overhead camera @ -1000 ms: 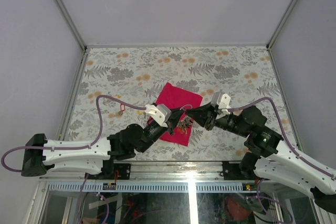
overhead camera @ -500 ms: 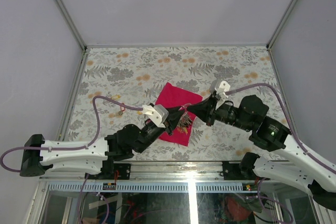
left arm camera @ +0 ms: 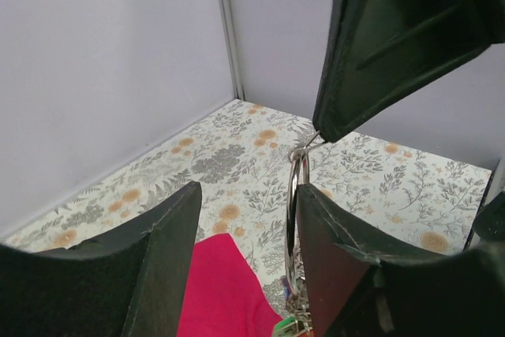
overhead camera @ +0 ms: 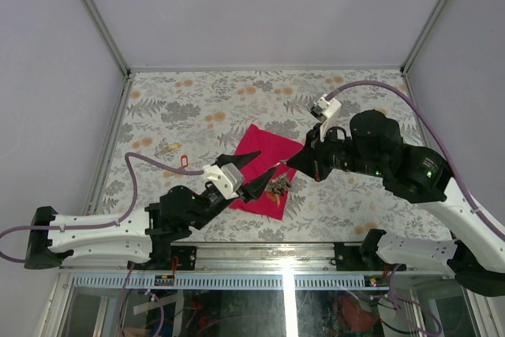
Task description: Put the keys on the keyring
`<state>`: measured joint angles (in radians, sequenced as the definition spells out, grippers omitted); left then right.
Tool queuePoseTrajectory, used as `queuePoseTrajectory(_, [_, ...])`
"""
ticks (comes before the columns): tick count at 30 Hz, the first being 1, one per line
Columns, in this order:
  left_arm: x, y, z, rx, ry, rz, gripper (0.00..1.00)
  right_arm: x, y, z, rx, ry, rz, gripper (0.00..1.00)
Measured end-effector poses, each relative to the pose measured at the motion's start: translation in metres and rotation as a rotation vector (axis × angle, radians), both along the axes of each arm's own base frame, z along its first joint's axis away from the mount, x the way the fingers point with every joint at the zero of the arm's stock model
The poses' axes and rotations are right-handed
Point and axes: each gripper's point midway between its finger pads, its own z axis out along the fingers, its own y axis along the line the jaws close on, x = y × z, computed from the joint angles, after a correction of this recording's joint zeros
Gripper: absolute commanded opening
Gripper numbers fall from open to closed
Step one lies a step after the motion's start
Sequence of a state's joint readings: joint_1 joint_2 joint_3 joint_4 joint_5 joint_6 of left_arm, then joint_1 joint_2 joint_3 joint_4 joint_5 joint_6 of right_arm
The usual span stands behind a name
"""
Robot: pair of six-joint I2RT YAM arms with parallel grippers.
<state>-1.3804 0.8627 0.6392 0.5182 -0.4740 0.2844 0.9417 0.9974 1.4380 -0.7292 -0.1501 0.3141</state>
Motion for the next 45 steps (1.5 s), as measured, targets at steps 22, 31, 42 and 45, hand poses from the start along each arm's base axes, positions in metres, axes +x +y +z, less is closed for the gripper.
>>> queuePoseTrajectory(22, [-0.014, -0.026, -0.012, 0.286, -0.245, -0.110, 0.35, -0.016, 0.004, -0.025, -0.107, 0.256, -0.009, 0.00])
queuePoseTrajectory(31, [-0.017, -0.032, -0.017, 0.345, -0.285, -0.129, 0.22, -0.019, 0.005, -0.023, -0.100, 0.264, 0.004, 0.00])
queuePoseTrajectory(42, [-0.021, -0.035, -0.019, 0.354, -0.286, -0.142, 0.02, -0.019, 0.005, -0.023, -0.098, 0.266, 0.001, 0.02])
queuePoseTrajectory(45, [-0.022, -0.035, -0.019, 0.354, -0.282, -0.147, 0.00, -0.018, 0.006, -0.023, -0.095, 0.268, -0.001, 0.18])
